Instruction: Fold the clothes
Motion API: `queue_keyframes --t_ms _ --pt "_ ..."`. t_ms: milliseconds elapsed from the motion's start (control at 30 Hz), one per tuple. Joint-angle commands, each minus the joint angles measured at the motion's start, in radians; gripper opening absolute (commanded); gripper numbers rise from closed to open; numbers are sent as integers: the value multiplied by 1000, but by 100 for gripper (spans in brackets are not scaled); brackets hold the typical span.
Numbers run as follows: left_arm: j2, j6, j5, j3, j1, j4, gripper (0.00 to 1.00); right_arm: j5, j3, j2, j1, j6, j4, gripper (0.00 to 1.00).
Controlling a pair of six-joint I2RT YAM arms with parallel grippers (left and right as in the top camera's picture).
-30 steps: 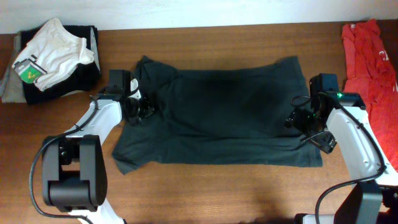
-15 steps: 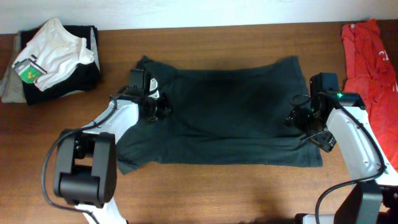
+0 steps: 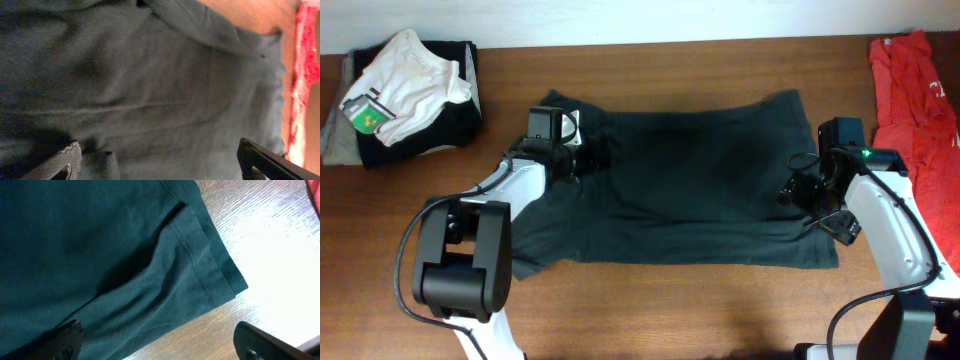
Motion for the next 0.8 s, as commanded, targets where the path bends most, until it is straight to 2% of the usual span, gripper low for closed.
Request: queue_keyframes --t_ms 0,67,133,233,267,300,367,400,467,533,633,767 --pt "-151 82 100 45 45 -75 99 -2 10 -5 5 0 -2 99" --pt "-221 129 96 45 64 -164 99 -2 4 -5 5 0 -1 99" --pt "-293 166 63 45 92 -320 99 -2 2 5 5 0 -1 99" --pt "-319 166 -125 45 121 -574 99 2 -2 32 5 0 11 98" --pt "-309 167 -209 40 124 -663 91 2 -5 43 5 0 21 94" --pt "-294 173 -253 33 122 -728 75 2 -11 60 5 1 34 82" --pt "-265 186 -253 16 111 -755 38 1 -21 95 5 2 53 48" --pt "-246 185 -253 8 111 -759 18 -3 -23 114 5 2 53 37" --pt "-215 185 -253 6 112 -772 2 -6 -24 143 5 5 53 29" --pt "-182 185 -266 6 112 -773 1 -5 -28 175 4 5 60 26" --pt "-119 184 -377 6 113 -789 1 -4 -29 234 4 5 62 19" --pt "-70 169 -394 6 151 -795 1 -63 -34 282 5 5 61 20"
